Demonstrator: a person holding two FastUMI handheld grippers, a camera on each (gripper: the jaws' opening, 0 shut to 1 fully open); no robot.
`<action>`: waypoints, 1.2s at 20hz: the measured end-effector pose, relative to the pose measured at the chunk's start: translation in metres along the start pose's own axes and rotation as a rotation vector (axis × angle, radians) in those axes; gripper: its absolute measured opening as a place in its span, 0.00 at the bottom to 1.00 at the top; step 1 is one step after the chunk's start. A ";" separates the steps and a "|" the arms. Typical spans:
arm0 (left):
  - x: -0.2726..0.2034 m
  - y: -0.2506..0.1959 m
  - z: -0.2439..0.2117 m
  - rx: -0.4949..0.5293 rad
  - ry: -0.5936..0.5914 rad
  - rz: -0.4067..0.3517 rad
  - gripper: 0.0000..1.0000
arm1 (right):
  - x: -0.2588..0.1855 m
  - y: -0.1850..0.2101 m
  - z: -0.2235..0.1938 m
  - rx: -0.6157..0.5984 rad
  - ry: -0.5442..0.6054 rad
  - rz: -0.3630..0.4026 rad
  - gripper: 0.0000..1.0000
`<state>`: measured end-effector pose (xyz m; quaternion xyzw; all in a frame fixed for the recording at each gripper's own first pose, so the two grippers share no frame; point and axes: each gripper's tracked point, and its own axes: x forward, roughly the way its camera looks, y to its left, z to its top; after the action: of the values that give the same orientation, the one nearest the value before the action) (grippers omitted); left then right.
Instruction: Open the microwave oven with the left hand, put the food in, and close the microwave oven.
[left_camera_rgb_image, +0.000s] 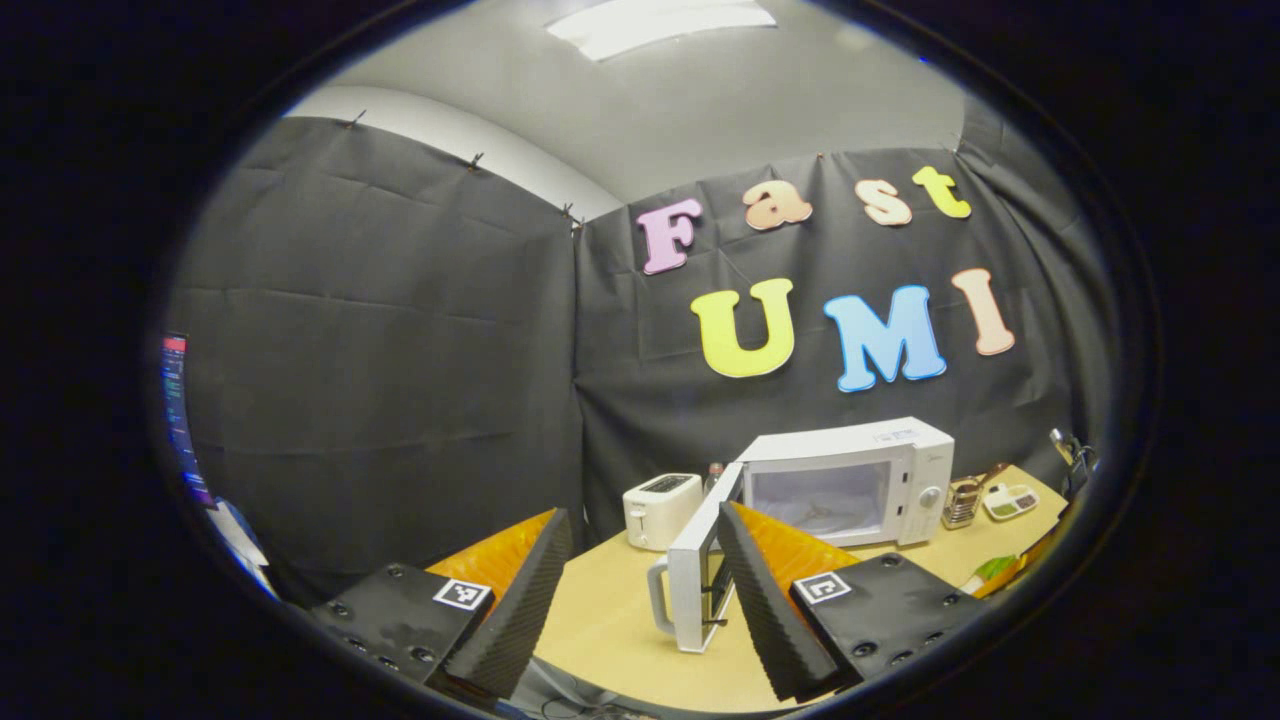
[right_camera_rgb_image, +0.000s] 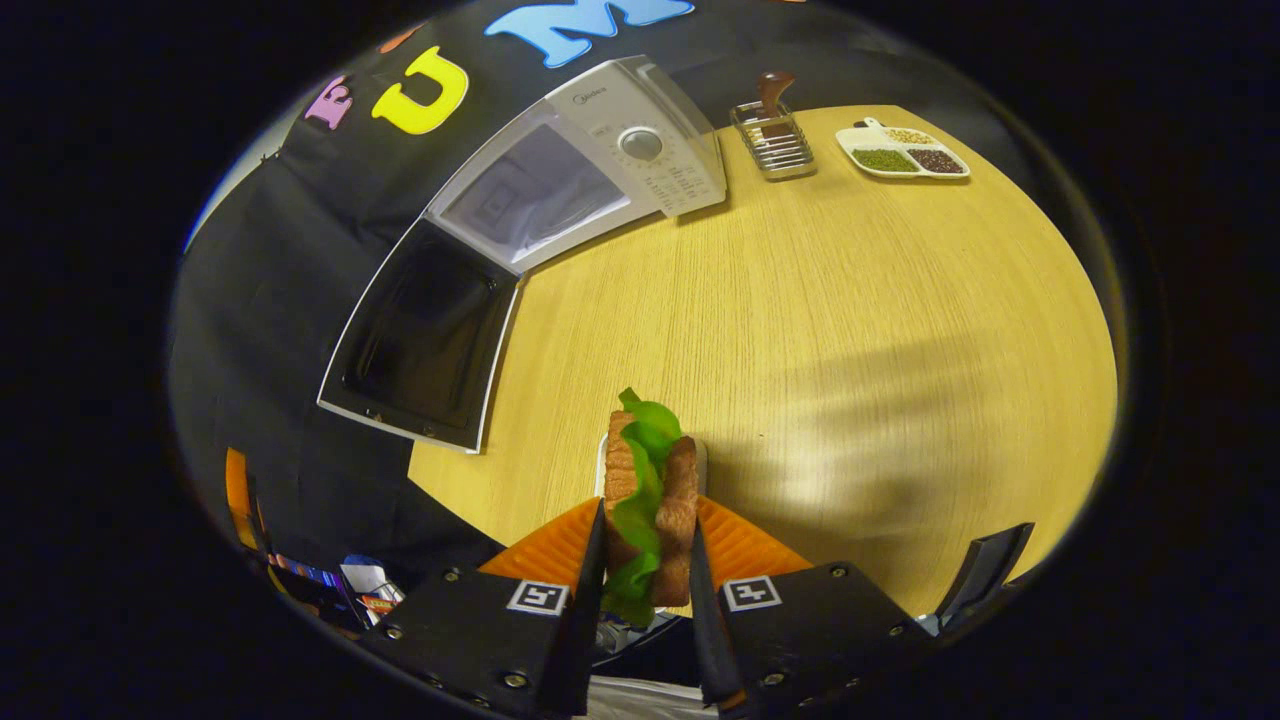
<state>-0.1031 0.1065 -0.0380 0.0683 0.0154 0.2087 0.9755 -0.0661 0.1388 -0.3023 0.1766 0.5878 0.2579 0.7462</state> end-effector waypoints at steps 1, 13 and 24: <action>0.007 0.002 -0.001 -0.013 0.002 -0.011 0.93 | -0.004 -0.001 0.001 0.006 -0.008 -0.015 0.42; 0.102 0.045 0.004 -0.088 -0.080 -0.204 0.96 | -0.019 0.079 0.049 0.144 -0.285 -0.018 0.27; 0.129 0.144 0.001 -0.112 -0.102 -0.217 0.94 | 0.032 0.193 0.126 0.158 -0.554 0.094 0.26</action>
<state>-0.0434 0.2894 -0.0171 0.0222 -0.0387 0.0988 0.9941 0.0271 0.3179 -0.1865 0.3248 0.3710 0.1874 0.8496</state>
